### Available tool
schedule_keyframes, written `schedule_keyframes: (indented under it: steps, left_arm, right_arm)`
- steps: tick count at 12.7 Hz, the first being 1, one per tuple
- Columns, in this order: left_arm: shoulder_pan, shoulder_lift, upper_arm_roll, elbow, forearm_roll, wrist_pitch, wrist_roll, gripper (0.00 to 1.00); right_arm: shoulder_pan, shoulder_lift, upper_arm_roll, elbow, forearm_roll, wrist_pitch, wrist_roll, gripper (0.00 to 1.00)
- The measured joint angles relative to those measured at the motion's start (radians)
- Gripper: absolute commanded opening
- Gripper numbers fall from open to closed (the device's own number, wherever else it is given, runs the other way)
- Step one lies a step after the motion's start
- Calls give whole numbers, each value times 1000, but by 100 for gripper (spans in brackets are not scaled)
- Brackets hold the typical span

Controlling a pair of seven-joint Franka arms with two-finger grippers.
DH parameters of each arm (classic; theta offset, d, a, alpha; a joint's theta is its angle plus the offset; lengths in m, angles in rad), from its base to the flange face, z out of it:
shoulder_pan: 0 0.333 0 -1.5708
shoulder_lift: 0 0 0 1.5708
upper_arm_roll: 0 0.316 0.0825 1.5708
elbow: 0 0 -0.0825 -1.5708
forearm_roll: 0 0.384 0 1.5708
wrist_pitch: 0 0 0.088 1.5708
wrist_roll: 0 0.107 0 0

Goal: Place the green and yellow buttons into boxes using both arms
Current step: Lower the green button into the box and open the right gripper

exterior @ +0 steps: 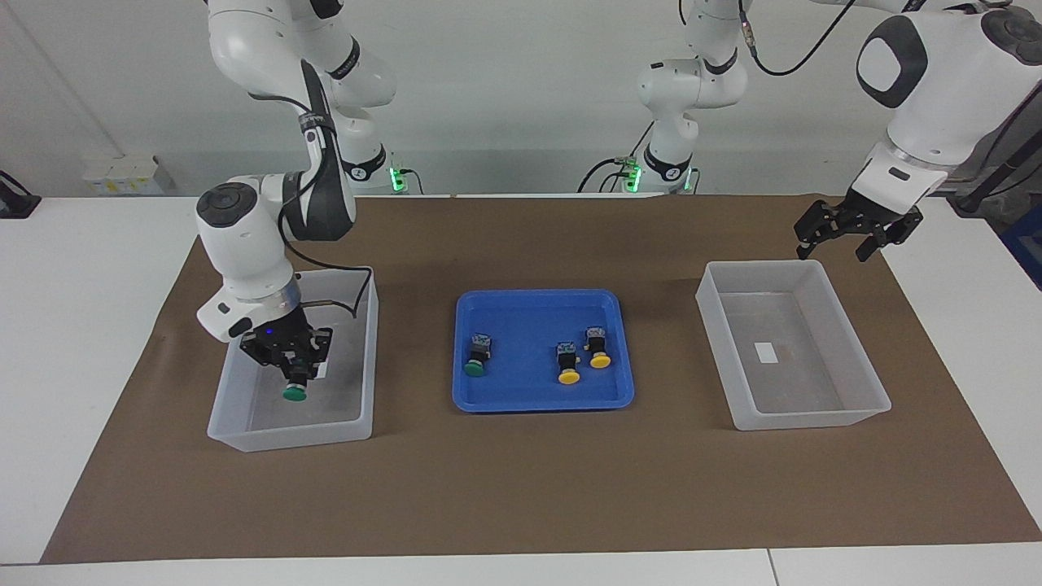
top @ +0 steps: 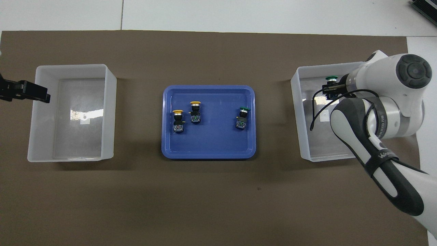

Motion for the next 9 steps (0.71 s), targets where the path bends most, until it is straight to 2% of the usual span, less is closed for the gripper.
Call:
schedule_keyframes:
  steps: [5,8,9]
  left_arm:
    - [0,0,0,0,0,0,0,100]
    - [0,0,0,0,0,0,0,100]
    - [0,0,0,0,0,0,0,100]
  right_arm:
    - [-28,51,-1,28,0,0,-32,0]
    - [-35,110,-1,54,0,25,-32,0]
    - [-39,133,-1,62,0,51,-32,10]
